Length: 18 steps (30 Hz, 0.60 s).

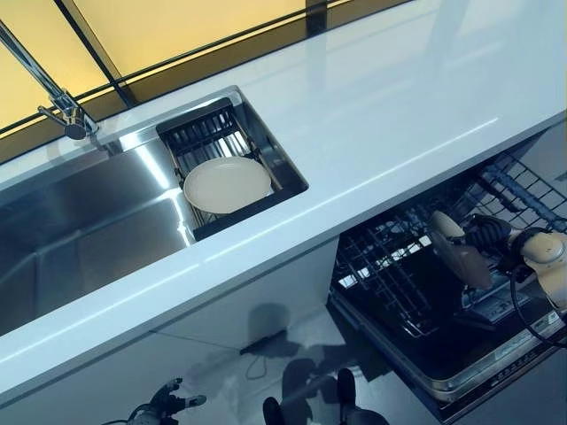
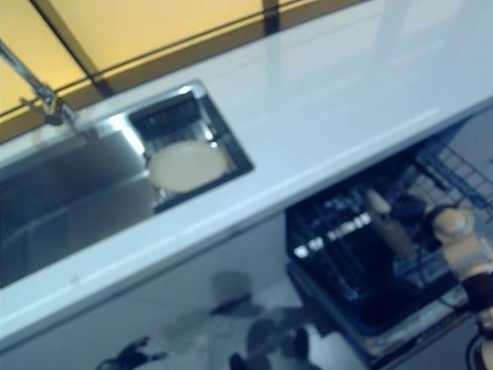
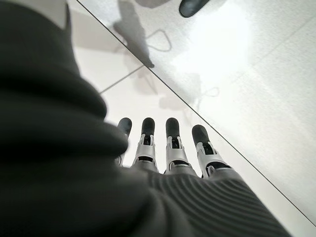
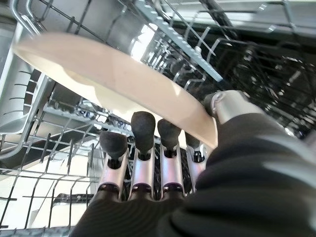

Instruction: Take plates into dishwasher

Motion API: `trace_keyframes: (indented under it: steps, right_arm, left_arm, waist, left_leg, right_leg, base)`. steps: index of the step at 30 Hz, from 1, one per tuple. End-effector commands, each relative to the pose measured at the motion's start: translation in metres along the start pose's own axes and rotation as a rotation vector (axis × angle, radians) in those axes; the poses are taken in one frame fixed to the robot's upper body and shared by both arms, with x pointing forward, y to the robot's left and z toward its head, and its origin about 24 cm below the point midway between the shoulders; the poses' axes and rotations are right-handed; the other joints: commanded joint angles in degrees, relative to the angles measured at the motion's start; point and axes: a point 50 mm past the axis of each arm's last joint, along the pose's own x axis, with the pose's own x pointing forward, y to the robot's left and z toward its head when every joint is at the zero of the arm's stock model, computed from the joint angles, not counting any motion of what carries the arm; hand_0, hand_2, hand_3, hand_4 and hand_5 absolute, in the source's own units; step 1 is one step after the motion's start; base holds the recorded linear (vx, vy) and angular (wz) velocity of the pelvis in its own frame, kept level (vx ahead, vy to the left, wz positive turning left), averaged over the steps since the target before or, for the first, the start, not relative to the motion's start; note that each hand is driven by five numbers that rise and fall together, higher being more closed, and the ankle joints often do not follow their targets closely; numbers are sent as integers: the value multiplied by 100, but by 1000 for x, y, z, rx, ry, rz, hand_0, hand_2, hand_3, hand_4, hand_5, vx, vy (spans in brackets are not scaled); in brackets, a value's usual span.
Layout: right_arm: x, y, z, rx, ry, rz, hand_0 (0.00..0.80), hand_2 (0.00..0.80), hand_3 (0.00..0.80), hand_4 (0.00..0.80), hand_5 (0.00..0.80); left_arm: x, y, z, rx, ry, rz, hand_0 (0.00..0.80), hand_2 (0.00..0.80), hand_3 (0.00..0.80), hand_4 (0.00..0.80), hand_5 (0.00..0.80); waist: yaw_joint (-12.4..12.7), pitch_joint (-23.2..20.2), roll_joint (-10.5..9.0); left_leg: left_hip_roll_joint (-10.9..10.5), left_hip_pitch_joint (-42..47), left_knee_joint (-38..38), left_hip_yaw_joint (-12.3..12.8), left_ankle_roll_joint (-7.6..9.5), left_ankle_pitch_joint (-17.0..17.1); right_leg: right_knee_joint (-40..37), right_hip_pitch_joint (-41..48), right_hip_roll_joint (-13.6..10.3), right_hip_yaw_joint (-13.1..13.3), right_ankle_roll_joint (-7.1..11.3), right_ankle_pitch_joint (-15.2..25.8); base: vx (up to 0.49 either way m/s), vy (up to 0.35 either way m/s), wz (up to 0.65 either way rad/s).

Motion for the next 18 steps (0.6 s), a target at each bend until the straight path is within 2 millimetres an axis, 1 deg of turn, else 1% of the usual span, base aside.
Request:
trace_keyframes:
  steps: [1,7,12,18]
  right_arm:
    - [3,-13,2,-95,28,-61,800,800,800,800,800]
    - [2,-11,-11,-152,82,-62,800,800,800,800,800]
    - [0,-9,-17,-153,112,-59,800,800,800,800,800]
    - [-2,-9,-25,-145,133,-73,800,800,800,800,800]
  left_arm:
    - [2,17,3,-4,-8,50,0,0,0,0,0]
    - [2,16,7,8,-26,36,0,0,0,0,0]
    - [2,17,9,14,-30,32,0,0,0,0,0]
    - [2,17,7,17,-27,30,0,0,0,0,0]
  waist:
    - [70,-1,-232]
    - [64,32,-151]
    - [65,29,-162]
    - [62,7,-224]
  left_leg:
    - [-309,22,-16,-248,271,-408]
    - [-320,24,-16,-241,264,-397]
    - [-320,28,-16,-248,269,-395]
    - [-308,51,-16,-243,278,-406]
  right_leg:
    - [23,317,-219,-282,347,-618]
    - [23,327,-246,-298,354,-619]
    - [23,334,-242,-305,357,-616]
    - [23,364,-231,-306,363,-617]
  base:
    - [0,0,0]
    - [0,0,0]
    - [0,0,0]
    - [0,0,0]
